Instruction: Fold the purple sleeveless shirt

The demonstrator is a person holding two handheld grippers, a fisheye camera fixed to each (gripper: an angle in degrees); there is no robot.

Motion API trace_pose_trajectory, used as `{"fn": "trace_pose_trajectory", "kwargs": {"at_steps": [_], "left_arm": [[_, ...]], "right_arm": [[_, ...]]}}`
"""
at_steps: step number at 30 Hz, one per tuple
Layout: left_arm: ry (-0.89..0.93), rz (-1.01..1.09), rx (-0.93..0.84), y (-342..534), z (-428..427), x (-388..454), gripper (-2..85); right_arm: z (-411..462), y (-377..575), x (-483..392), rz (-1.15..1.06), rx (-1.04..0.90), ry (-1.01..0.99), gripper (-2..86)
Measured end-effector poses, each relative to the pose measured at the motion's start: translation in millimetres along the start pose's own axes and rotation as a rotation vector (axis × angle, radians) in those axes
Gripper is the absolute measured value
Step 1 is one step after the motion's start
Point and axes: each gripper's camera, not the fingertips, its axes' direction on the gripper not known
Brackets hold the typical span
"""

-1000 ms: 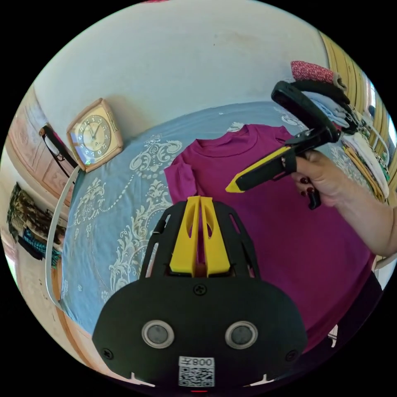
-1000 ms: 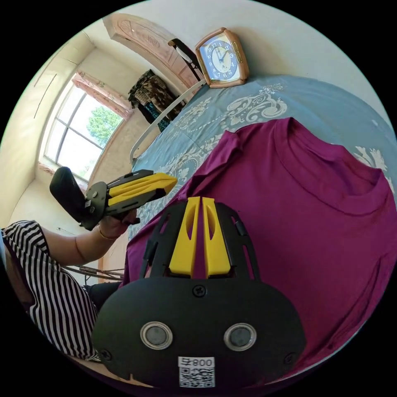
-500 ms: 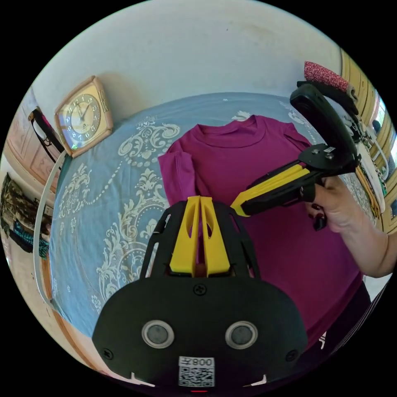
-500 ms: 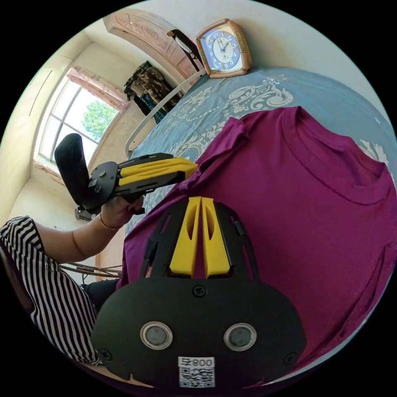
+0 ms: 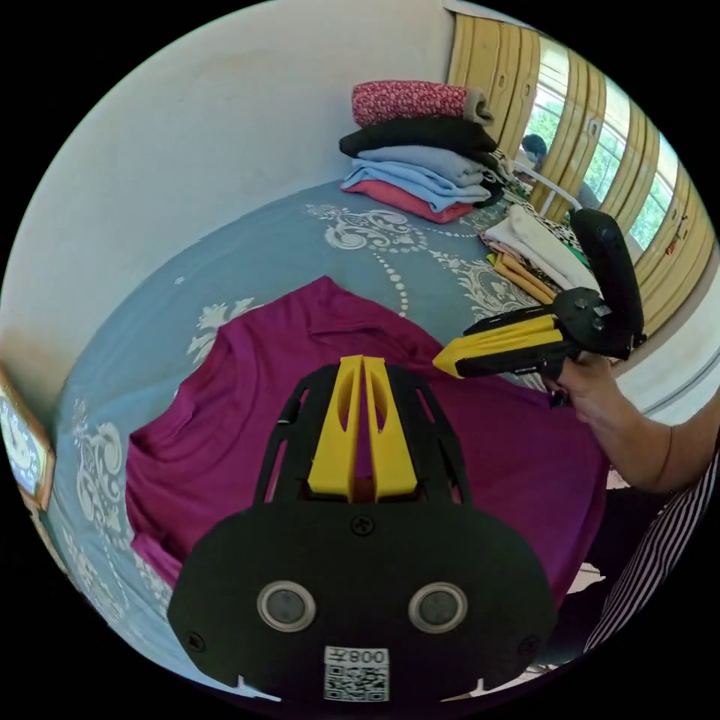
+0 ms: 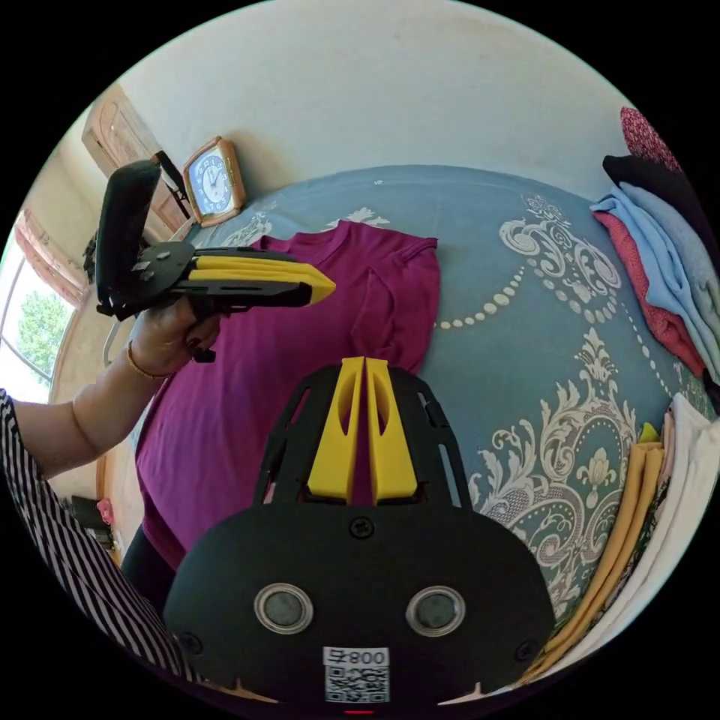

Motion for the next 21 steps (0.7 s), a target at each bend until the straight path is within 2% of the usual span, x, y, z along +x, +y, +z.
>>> {"fn": "trace_pose_trajectory", "kwargs": {"at_steps": [3,5,9,12,15,17,21], "left_arm": [[0.0,0.038,-0.071,-23,26,-2,0.2],[-0.018,0.059,-0.178,-26,47,-7,0.3],[-0.03,0.019,-0.122,-2,16,-21,0.6],[-0.015,-0.048,-0.065,50,-33,-36,1.5],[0.074,-0.188,-0.027,128,-87,-59,3.8],[0.173,-0.351,0.024,202,-131,-77,6.1],[0.259,-0.669,0.091,321,-191,-94,8.7]], "right_arm": [[8,9,9,-0.006,-0.079,0.048,-0.2],[-1,21,15,-0.028,-0.064,0.061,-0.3],[-27,45,29,-0.023,-0.061,0.086,-0.2],[-64,78,51,0.006,-0.043,0.066,0.3],[-104,122,84,0.063,-0.043,-0.023,1.8],[-132,164,113,0.149,-0.067,-0.116,3.4],[-167,234,146,0.267,-0.102,-0.183,5.4]]}}
